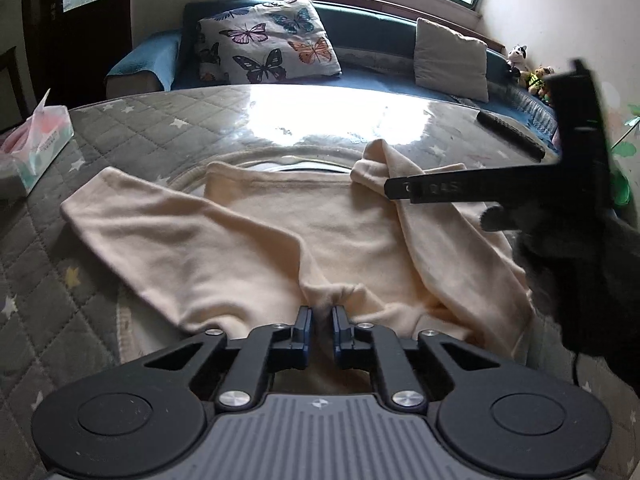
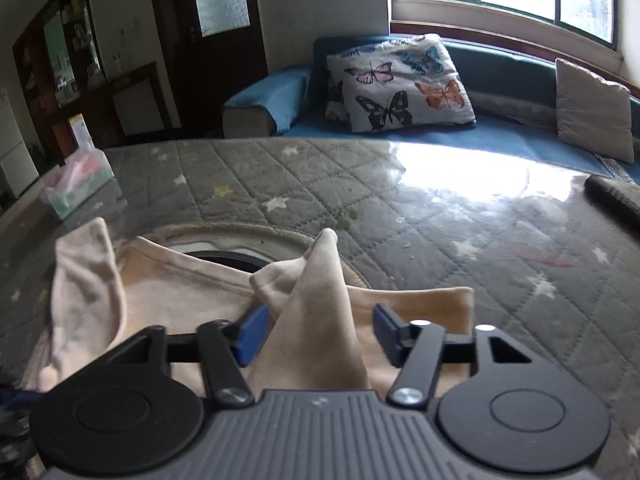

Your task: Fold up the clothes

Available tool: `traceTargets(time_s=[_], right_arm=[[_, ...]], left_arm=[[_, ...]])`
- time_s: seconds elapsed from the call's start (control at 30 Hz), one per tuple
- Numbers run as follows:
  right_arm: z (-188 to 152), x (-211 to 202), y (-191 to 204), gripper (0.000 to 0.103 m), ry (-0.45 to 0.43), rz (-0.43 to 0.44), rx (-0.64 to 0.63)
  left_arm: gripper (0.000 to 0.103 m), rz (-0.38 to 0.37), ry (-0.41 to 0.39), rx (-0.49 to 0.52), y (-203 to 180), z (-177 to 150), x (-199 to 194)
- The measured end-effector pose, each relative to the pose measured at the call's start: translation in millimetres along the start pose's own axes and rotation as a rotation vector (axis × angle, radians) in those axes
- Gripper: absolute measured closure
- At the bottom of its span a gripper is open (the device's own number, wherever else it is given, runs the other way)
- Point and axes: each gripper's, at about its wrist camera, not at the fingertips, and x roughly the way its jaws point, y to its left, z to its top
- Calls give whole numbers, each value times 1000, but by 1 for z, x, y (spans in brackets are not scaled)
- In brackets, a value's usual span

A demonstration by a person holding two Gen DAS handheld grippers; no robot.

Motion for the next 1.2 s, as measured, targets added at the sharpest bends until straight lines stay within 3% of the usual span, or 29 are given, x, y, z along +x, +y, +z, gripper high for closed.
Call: traceTargets(time_s=[0.07, 0.1, 0.13, 0.17, 0.37, 0.47, 0.5, 0.53, 0.77, 0.87, 0.9, 0.93, 1.0, 1.2], right_arm=[[-1, 6, 0, 71, 10, 0, -2], [-1, 4, 0, 84, 7, 0, -3], [-2, 3, -1, 91, 4, 1, -5], [-3, -1, -1, 94, -1, 1, -1], [-12, -44, -17, 96, -61, -33, 35], [-20, -73, -30, 96, -90, -57, 59], [-23, -82, -34, 96, -99, -65, 64], [-26, -90, -38, 96, -108, -72, 69], [-49, -146, -63, 96, -158, -114, 106], [-58, -163, -72, 96, -175, -126, 124], [-62, -169, -75, 96, -181, -129, 131], [-65, -173, -77, 96, -185, -131, 137], [-72, -184, -82, 96, -192, -141, 149], [-104, -204, -101, 96, -170, -175, 208]], left_arm=[[94, -2, -4, -6, 3, -4, -4], [96, -1, -4, -12, 4, -6, -6], [97, -1, -5, -18, 6, -8, -8], [97, 0, -4, -24, 8, -9, -9], [95, 0, -5, -85, 15, -6, -13], [77, -7, -18, -107, 11, 7, -11], [63, -1, -21, -114, 10, 12, -9], [57, 6, -27, -119, 7, 18, -6], [49, -14, 14, -193, 1, 48, 18], [57, 22, 70, -179, -3, 47, 32], [76, 24, 83, -172, -3, 44, 34], [87, 25, 95, -166, -4, 40, 36], [94, 5, 82, -168, -1, 34, 31], [96, -1, 3, -153, 12, 6, -22]])
